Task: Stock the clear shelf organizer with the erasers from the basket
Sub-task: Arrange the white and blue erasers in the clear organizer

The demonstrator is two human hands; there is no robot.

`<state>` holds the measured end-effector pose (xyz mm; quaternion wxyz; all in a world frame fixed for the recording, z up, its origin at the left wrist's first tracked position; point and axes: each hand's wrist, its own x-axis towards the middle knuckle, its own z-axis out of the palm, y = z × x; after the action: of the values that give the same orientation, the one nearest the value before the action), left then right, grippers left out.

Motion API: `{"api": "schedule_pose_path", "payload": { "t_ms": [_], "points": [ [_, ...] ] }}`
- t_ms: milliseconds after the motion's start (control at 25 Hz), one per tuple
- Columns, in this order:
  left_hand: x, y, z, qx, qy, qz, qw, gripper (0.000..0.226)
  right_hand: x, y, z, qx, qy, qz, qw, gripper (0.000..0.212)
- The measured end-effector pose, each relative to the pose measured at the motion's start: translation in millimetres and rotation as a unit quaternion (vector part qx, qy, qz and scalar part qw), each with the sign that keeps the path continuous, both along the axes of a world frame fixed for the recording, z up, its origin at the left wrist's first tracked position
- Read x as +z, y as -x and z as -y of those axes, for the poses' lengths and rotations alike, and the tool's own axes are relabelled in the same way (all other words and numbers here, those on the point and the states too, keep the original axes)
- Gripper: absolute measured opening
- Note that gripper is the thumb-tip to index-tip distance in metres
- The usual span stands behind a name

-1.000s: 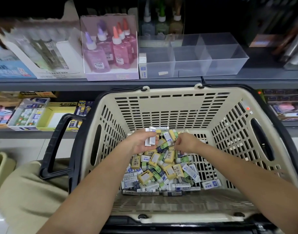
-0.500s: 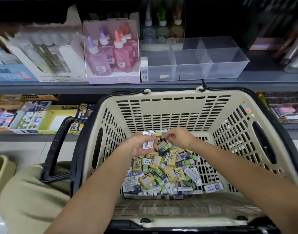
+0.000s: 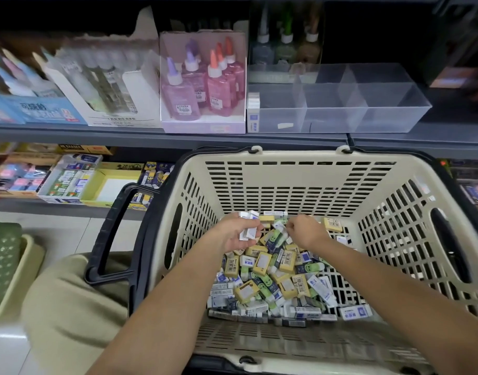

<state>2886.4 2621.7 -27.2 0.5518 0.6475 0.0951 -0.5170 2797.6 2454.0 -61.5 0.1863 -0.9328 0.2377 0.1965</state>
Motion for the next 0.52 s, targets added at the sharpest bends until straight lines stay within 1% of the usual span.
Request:
{"api": "schedule_pose_path", "payload": {
  "t_ms": [120,200,240,360,440,520],
  "points": [
    [-2.9,-1.7,-1.1,0.019,-0.002,0.001,1.0,0.011,-3.1,3.1,4.0,-0.036,-0.081,0.019,0.996,0.027],
    [-4.9,-2.2,-1.7,0.022,-0.01,0.001,1.0,0.005,-2.4,6.0,4.2,-0.071,-0.142,0.03,0.987,0.025],
    [-5.4,-2.2,-1.5,0.024,-0.012,-0.001,1.0,0.002,-0.5,6.7,3.3,-0.09,-0.179,0.031,0.979,0.024],
    [-5.8,-3.7,-0.6,0.038,-0.001,-0.011,0.999,0.004,6.9,6.0,-1.2,-0.136,-0.288,0.023,0.948,0.023],
    [-5.3,-3.8,0.6,0.038,0.006,-0.015,0.999,0.006,9.6,5.2,-7.2,-0.117,-0.305,0.005,0.945,0.027],
    [-5.6,-2.3,0.6,0.03,0.002,-0.015,0.999,0.008,10.7,3.4,-14.3,-0.072,-0.289,-0.023,0.954,0.031]
  ]
}}
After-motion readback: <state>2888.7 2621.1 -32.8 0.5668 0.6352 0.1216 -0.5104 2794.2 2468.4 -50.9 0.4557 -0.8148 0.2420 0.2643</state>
